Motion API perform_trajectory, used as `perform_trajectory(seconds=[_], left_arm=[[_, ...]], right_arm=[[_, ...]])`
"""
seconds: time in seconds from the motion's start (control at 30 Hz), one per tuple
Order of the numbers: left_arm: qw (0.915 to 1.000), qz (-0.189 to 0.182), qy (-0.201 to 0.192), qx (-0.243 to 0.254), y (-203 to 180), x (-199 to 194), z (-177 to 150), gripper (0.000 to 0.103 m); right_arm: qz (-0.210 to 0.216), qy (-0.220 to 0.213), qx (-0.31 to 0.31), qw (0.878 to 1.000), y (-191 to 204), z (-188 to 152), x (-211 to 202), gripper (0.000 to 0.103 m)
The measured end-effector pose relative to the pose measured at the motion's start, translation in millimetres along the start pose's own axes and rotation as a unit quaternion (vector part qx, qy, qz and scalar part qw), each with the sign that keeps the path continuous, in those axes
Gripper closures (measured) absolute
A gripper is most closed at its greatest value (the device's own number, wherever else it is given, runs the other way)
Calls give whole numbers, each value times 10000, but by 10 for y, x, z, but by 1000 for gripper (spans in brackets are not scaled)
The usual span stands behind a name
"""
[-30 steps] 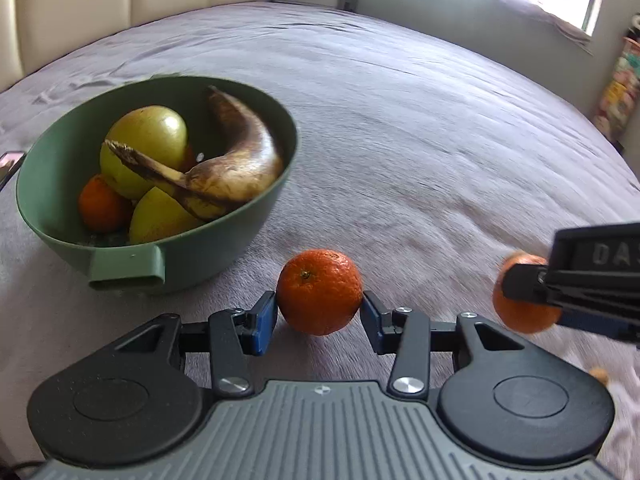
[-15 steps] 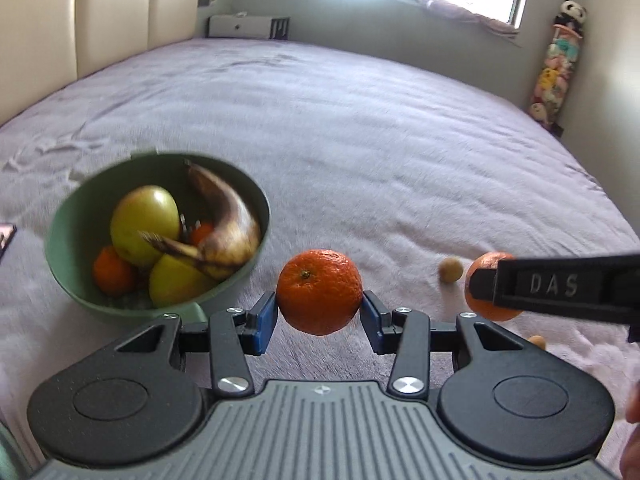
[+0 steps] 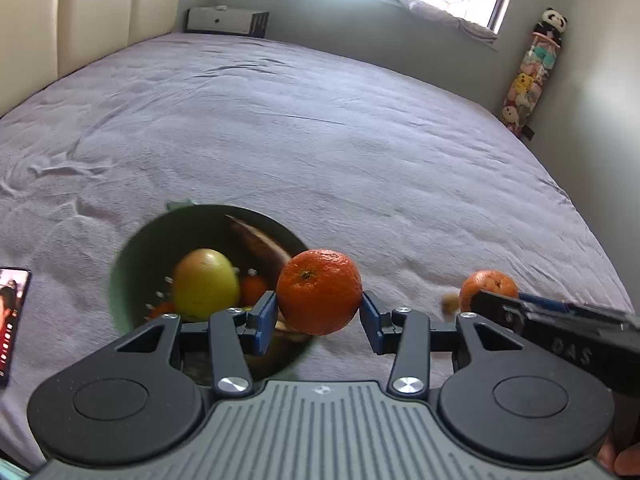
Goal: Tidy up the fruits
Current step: 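Close the left gripper on a mandarin while the right gripper holds its mandarin, then carry both held mandarins over the green colander with both tools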
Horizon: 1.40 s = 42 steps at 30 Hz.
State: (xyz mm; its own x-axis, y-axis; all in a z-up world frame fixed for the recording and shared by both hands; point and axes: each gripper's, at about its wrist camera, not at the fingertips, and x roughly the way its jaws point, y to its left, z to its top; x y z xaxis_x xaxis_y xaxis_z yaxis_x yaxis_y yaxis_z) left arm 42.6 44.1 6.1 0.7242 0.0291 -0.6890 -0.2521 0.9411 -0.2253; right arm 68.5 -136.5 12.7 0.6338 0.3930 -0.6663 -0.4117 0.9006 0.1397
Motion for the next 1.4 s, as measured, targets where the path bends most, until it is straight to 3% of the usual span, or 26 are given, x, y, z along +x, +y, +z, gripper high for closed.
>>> perform_trajectory(seconds=[0.13,0.47,1.07,1.4], left_arm=[[9997,140,175,-13,267,-28,153,52],[9916,389,1233,-37,698,203,153,52],[9790,533,1947,302,705,621,72,52],[9725,507,2241,371,696,783,8,51]], right_arm=[[293,-77,-253,9992,237,20,53,61],[725,18,-607,9955,615,-11,278,64],[1034,285,-334,9937,620,-2,742,66],[1118,298,-354,9926,622,-7,783,66]])
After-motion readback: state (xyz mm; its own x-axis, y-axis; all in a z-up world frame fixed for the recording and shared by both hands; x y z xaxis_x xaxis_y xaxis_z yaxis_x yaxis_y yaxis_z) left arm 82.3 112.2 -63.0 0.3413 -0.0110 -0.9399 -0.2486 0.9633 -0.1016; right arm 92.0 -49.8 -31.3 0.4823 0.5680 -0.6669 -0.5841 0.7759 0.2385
